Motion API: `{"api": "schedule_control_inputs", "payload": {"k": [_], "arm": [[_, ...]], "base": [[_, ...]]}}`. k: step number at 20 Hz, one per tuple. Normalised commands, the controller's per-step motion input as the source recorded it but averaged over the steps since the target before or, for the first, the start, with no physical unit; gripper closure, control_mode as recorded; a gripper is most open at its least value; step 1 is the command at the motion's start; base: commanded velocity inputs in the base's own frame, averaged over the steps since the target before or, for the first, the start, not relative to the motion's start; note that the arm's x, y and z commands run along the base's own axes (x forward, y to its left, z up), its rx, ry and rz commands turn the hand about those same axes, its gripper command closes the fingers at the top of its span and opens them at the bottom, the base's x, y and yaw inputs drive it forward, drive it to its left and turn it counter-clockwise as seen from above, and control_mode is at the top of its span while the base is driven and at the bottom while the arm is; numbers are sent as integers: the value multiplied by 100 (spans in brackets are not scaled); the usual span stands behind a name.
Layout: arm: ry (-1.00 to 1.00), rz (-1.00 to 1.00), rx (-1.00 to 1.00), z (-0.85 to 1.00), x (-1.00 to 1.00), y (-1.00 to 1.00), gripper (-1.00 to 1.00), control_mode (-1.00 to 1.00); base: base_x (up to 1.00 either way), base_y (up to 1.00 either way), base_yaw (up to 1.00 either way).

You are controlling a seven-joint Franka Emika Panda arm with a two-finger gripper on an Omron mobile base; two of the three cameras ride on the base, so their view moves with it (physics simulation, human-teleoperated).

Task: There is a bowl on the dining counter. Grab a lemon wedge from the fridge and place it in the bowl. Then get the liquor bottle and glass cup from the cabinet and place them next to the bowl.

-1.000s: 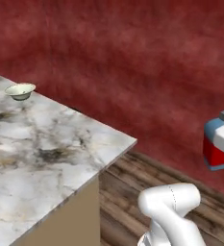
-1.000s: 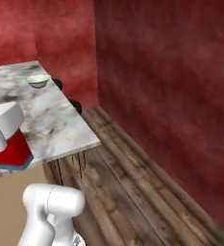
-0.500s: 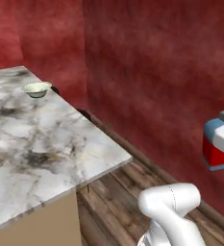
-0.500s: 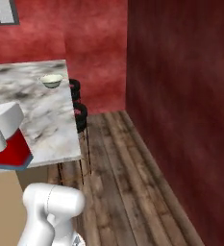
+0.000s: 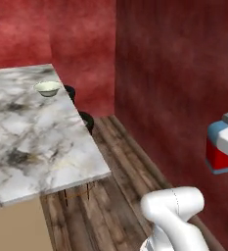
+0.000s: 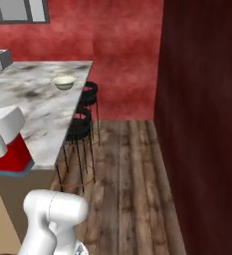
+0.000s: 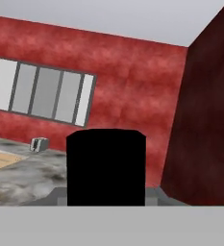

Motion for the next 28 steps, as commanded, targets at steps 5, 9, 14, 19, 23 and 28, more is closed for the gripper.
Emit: {"api": "schedule_control_inputs", "payload": {"k": [5, 9, 14, 19, 23, 28], "arm": [[0, 0, 0, 0, 0, 0, 100, 100], [0, 0, 0, 0, 0, 0, 100, 100], [0, 0, 0, 0, 0, 0, 100, 100], [0, 0, 0, 0, 0, 0, 100, 100], [0, 0, 0, 0, 0, 0, 100, 100], [0, 0, 0, 0, 0, 0, 100, 100]], "base": [[32, -81, 43], [35, -79, 43], [35, -80, 43], [49, -78, 41], [72, -74, 40], [78, -72, 40]]}}
